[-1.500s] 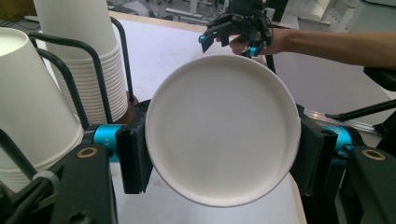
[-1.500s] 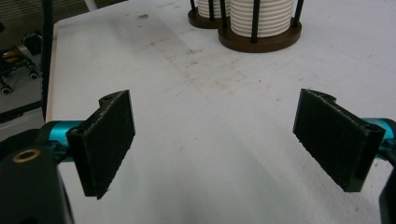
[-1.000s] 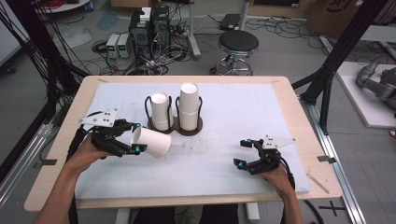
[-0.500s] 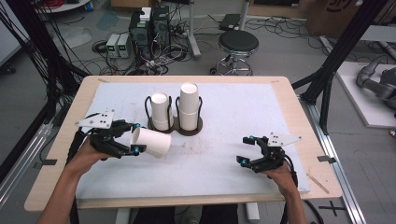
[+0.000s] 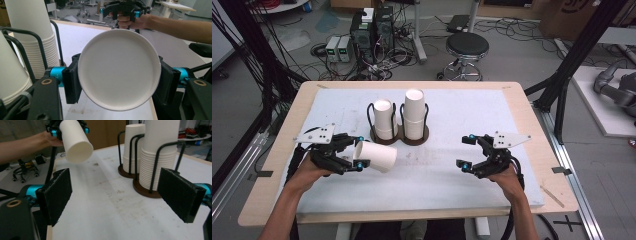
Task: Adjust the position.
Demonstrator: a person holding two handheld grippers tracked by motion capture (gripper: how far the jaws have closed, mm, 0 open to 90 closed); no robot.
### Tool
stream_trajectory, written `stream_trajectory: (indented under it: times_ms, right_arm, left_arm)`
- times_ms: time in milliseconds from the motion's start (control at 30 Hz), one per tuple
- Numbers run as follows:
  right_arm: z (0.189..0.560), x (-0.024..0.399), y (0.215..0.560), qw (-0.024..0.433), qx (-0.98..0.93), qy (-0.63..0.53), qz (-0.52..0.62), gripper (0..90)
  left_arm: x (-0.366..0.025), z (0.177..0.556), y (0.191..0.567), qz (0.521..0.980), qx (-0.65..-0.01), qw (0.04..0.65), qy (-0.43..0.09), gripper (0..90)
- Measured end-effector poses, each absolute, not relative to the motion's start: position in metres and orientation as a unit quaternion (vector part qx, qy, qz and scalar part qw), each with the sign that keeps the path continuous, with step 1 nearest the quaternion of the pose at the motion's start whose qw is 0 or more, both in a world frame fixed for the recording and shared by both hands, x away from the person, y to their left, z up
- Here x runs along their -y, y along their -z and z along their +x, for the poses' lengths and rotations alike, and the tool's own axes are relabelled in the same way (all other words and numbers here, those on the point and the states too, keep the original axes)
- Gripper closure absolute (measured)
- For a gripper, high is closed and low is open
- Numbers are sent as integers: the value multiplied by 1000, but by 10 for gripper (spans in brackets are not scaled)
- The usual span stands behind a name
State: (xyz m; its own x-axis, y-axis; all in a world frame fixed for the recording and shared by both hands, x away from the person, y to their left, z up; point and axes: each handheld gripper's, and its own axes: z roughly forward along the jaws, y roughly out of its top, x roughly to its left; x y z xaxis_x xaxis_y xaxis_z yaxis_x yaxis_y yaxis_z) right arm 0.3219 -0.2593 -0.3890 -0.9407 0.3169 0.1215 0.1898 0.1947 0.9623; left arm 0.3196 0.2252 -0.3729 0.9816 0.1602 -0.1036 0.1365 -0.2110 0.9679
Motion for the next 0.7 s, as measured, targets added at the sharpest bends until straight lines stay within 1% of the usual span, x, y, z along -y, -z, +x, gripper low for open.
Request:
stream_trajectory:
  times_ms: [200,400,700]
  right_arm:
    - [326,243,375,49,-776,-613,143,133]
    - [328,219,358,36,-779,-616,116,133]
    - [330,186,345,23,-779,-621,84,133]
  left_arm:
    - [-224,317,373,773,-91,628,-6,343]
    - [-222,317,377,772,-91,628,-6,343]
    - [-214,315,377,762,-86,641,-1,343]
